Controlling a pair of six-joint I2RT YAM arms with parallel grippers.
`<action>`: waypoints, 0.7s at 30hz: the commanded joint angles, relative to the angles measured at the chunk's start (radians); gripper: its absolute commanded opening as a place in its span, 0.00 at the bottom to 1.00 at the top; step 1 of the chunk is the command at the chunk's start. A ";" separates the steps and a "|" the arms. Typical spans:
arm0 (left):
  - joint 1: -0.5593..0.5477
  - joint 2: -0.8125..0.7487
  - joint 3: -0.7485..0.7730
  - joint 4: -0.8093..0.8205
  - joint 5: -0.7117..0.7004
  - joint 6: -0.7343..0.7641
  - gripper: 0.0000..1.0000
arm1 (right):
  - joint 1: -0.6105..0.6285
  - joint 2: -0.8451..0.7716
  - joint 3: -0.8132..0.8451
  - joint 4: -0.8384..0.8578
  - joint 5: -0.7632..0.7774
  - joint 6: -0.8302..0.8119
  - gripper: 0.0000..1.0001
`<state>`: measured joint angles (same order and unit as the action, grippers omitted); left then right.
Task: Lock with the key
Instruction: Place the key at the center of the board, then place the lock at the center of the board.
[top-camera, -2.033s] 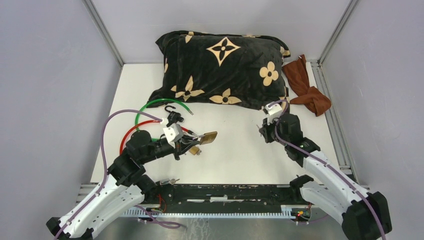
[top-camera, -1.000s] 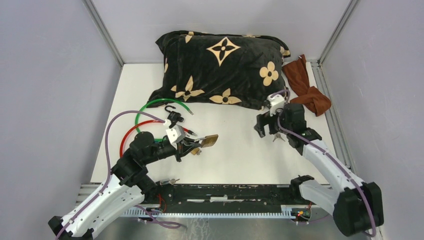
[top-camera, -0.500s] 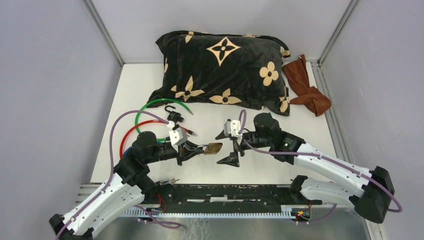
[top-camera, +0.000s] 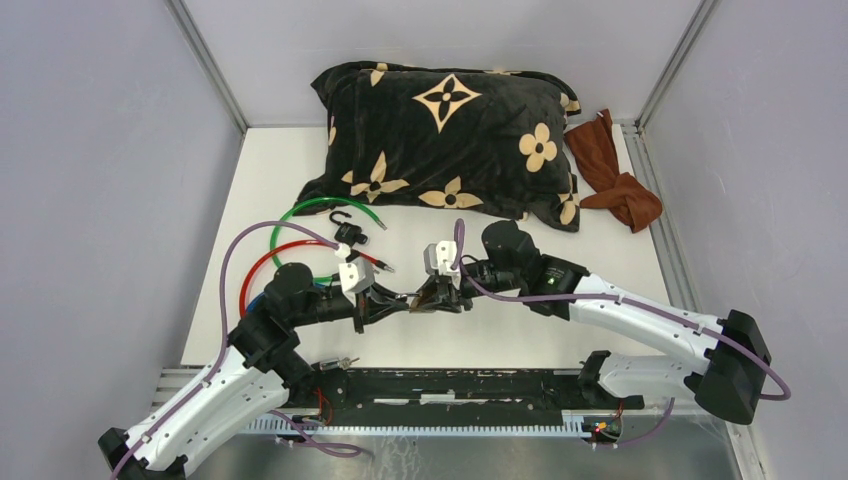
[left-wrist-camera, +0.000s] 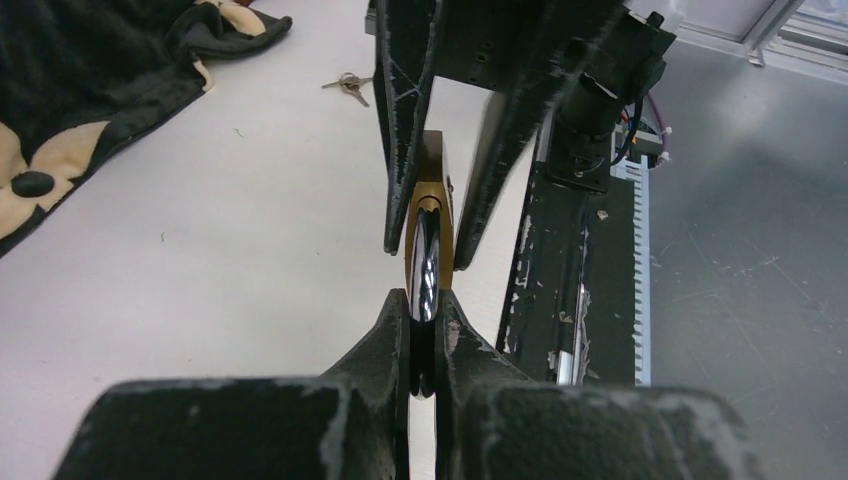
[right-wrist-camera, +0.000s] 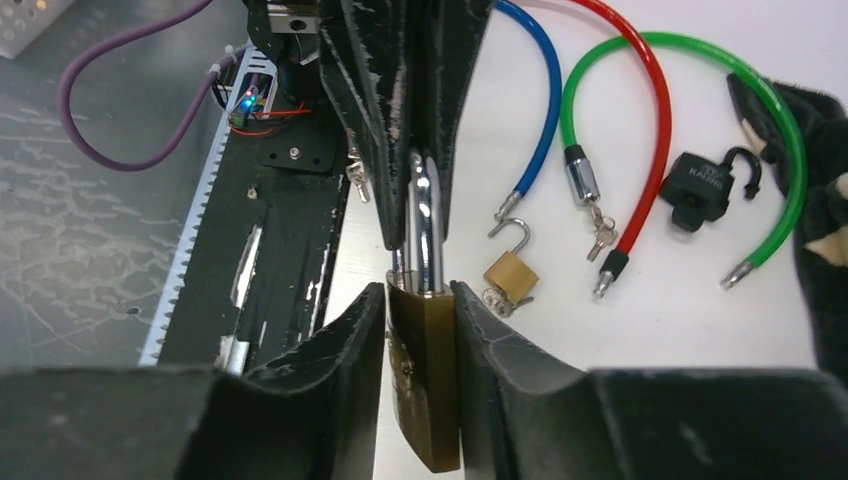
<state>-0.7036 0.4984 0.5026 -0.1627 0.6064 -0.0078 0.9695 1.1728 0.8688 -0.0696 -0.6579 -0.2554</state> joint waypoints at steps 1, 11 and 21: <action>0.003 -0.016 0.020 0.137 0.035 -0.020 0.02 | 0.005 0.007 0.027 0.005 0.040 0.008 0.22; 0.004 -0.034 0.001 0.149 0.002 -0.016 0.99 | -0.023 -0.011 -0.010 0.050 0.140 0.094 0.00; 0.004 -0.051 -0.012 0.160 -0.065 -0.018 1.00 | -0.304 -0.074 -0.186 0.223 0.215 0.522 0.00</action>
<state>-0.7025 0.4614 0.4980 -0.0490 0.5697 -0.0078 0.7715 1.1515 0.7296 -0.0376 -0.4900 0.0238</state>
